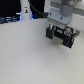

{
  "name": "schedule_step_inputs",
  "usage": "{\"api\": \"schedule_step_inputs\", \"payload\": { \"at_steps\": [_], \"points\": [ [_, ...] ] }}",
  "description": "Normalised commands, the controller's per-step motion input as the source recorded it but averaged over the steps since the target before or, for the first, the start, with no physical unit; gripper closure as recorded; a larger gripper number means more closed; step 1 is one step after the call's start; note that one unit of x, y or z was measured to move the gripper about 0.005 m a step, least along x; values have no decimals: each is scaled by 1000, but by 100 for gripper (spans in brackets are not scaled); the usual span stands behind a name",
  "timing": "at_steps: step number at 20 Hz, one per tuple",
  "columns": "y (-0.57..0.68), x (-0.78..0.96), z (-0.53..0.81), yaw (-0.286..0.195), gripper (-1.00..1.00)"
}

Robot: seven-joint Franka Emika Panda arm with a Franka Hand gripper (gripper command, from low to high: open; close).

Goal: Open the kcup holder, insert the kcup into the holder, and close the kcup holder

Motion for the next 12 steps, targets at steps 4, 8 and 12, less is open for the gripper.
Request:
{"api": "schedule_step_inputs", "payload": {
  "at_steps": [4, 8, 12],
  "points": [
    [209, -54, -261, 244, -100],
    [256, -238, -220, 183, -100],
    [305, -384, -173, 161, -100]
  ]
}}
